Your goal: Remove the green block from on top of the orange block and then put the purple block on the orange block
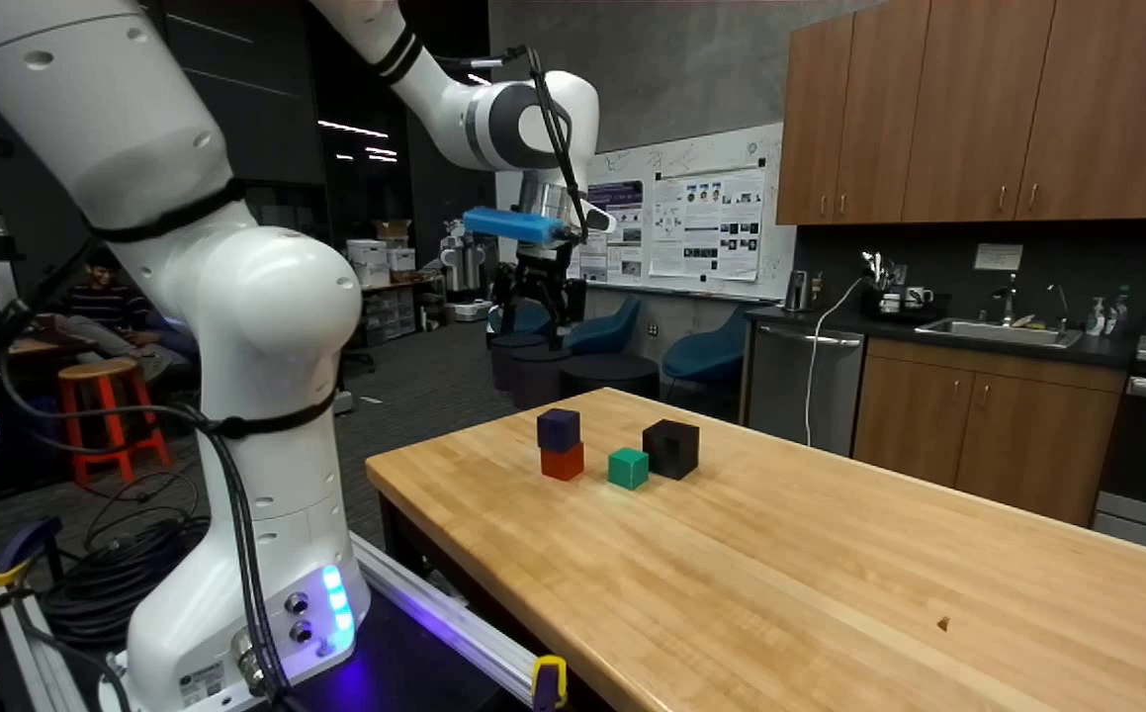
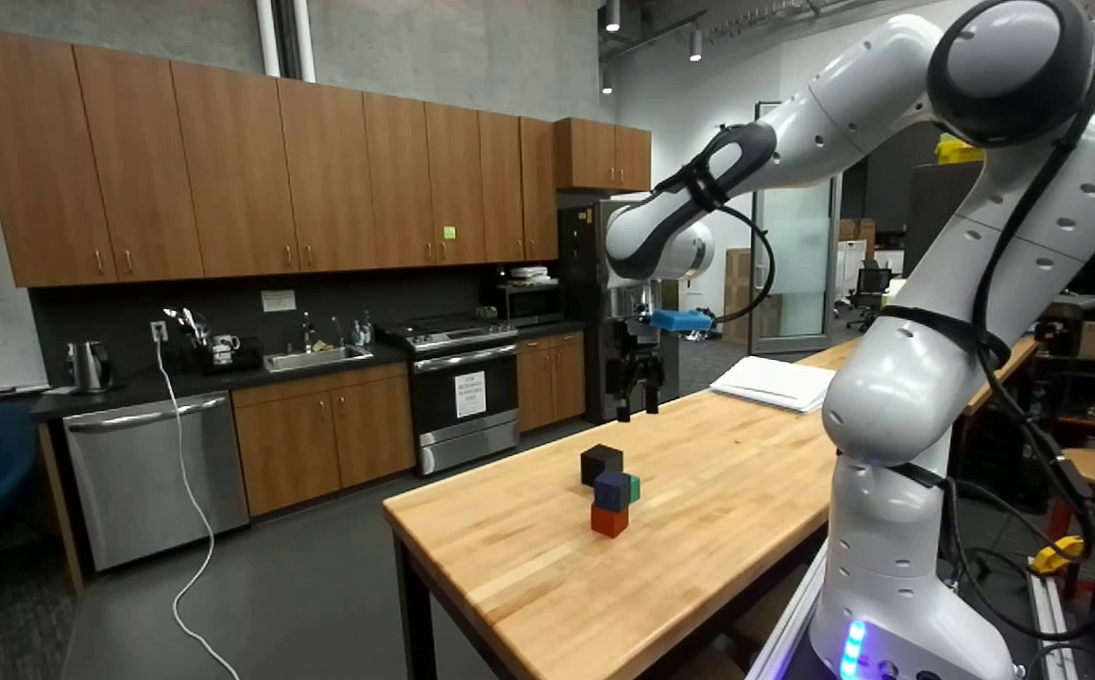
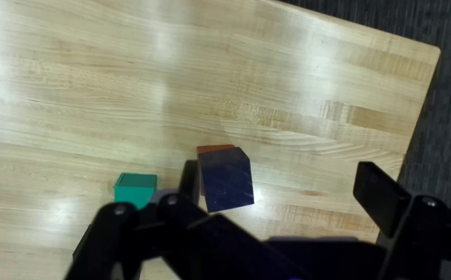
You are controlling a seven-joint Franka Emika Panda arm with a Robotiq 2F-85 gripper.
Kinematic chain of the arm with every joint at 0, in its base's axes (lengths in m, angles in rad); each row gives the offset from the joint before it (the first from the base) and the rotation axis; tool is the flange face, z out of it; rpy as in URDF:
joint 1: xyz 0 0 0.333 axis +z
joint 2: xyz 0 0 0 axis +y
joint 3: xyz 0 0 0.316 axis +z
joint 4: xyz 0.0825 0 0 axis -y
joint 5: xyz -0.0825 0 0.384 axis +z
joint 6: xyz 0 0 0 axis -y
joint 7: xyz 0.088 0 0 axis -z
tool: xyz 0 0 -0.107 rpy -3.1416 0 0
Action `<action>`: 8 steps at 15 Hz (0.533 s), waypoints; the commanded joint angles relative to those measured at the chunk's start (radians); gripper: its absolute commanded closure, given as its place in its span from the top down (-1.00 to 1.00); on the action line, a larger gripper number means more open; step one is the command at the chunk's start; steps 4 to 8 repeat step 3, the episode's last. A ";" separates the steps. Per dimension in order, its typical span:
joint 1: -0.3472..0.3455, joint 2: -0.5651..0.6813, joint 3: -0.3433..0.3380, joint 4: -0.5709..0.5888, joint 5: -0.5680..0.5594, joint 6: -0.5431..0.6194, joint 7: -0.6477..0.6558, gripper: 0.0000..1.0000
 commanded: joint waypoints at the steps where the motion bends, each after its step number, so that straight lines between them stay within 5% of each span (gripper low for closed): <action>1: -0.010 -0.132 -0.020 -0.023 -0.011 -0.091 -0.032 1.00; 2: -0.001 -0.053 -0.010 0.000 -0.001 -0.052 -0.010 1.00; 8: -0.002 -0.078 -0.014 -0.002 -0.001 -0.069 -0.013 1.00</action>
